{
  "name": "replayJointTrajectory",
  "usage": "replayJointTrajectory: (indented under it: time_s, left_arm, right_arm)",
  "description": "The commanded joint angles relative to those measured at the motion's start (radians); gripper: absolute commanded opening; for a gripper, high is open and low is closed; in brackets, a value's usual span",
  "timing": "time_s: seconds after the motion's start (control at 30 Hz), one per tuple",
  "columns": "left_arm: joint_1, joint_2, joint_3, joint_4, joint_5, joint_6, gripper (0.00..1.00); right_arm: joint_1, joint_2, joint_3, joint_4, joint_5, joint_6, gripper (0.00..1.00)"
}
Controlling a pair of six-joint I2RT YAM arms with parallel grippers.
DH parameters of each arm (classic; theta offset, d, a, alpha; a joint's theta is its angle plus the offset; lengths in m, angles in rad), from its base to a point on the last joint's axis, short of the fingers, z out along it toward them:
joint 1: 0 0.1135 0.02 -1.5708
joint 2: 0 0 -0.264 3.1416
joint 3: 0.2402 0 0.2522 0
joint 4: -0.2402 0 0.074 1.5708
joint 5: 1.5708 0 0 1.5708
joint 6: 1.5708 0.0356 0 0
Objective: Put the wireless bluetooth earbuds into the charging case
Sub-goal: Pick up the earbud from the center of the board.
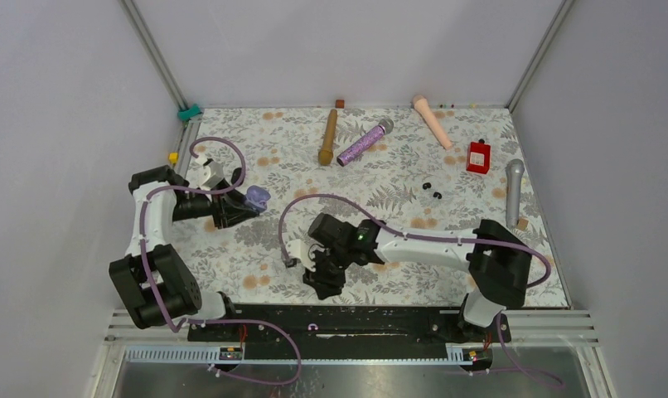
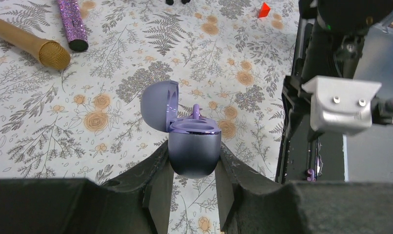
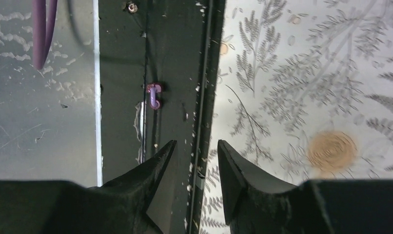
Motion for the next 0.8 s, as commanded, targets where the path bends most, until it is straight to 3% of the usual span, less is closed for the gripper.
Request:
replayJointTrajectory:
  time_s: [0.0, 0.3, 0.77]
  left_arm:
    - [0.018, -0.017, 0.024, -0.04, 0.047, 0.016, 0.0]
    - [0.018, -0.028, 0.005, -0.04, 0.064, 0.023, 0.0]
    - [0.018, -0.041, -0.007, -0.04, 0.069, 0.031, 0.0]
  right_arm:
    - [0.059, 0.043, -0.004, 0.11, -0.003, 0.027, 0.45]
    - [0.123, 0.11, -0.01, 0.123, -0.052, 0.043, 0.49]
    - [0.181, 0.174, -0.015, 0.143, -0.052, 0.074, 0.45]
